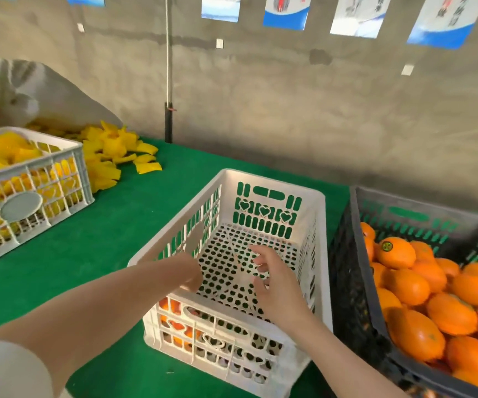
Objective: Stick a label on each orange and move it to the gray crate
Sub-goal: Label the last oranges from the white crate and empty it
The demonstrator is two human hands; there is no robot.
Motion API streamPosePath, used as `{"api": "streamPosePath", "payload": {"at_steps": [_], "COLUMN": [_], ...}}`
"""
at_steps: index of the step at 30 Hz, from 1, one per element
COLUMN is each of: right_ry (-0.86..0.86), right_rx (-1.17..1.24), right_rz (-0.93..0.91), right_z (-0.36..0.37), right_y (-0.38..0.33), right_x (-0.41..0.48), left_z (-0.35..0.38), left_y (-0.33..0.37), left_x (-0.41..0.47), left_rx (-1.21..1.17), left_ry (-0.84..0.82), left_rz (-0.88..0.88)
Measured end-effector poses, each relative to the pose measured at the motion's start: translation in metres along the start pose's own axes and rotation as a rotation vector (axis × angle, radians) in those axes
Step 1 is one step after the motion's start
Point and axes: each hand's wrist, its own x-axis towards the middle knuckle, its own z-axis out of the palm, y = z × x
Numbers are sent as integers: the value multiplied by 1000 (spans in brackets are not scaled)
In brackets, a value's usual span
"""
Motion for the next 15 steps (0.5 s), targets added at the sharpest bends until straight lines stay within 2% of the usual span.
{"api": "streamPosePath", "payload": {"at_steps": [4, 6, 10, 12, 15], "right_ry": [145, 236, 334, 358, 386], "right_rx": [40, 97, 328, 451, 535], "right_rz": [55, 95, 157, 172, 172], "right_z": [-2, -8, -26, -38, -57], "right_y": [2, 3, -1, -7, -18], "right_x": [2, 3, -3, -8, -18], "left_z": [-19, -27, -32, -31, -29], "left_y": [-1, -8, -8, 3, 25], "left_x": [-17, -25, -49, -63, -84], "left_rx": [-96, -429, -1307, -1552, -1734], "left_ry": [16, 51, 38, 38, 61], "left_rz": [126, 208, 508, 622, 733]}}
